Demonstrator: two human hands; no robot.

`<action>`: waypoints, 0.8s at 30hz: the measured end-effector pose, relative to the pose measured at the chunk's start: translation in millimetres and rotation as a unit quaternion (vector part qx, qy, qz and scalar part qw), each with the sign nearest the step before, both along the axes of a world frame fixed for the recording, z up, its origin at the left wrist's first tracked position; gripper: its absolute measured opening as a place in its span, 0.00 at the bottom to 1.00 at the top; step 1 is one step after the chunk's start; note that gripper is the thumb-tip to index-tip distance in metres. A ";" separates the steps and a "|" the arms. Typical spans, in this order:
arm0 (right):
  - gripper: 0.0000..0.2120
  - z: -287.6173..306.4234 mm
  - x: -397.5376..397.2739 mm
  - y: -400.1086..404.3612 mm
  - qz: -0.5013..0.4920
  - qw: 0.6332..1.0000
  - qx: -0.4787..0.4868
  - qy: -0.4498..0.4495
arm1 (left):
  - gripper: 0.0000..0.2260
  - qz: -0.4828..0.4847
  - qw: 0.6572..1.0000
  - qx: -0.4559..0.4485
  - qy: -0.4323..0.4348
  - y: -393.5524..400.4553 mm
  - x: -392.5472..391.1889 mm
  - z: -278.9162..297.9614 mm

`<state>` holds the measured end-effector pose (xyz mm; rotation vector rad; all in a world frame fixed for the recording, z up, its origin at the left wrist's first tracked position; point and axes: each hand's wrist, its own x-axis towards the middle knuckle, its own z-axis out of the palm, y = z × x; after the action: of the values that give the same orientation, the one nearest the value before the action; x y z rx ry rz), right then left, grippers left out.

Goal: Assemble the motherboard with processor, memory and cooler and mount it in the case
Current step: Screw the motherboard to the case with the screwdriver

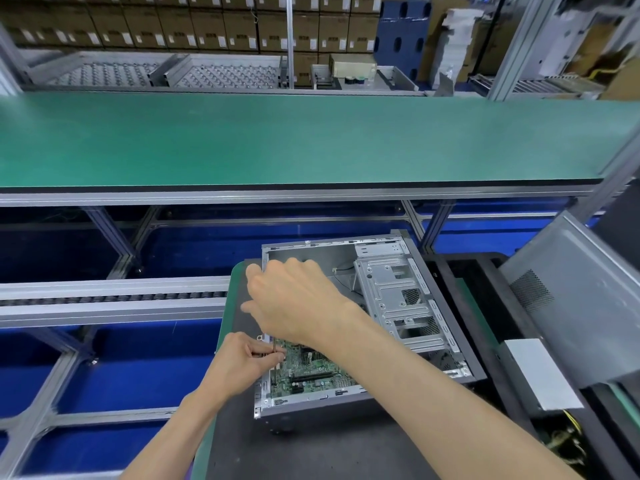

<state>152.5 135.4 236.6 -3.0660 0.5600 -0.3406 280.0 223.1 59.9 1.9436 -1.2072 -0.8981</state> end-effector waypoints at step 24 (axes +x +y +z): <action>0.14 -1.4 1.0 0.2 -0.014 0.999 -0.030 0.007 | 0.07 0.017 1.000 0.004 0.015 -0.7 -4.9 5.0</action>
<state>153.6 135.6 235.2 -3.1234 0.6050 -0.3427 275.1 222.4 64.9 1.9436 -1.1527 -0.9132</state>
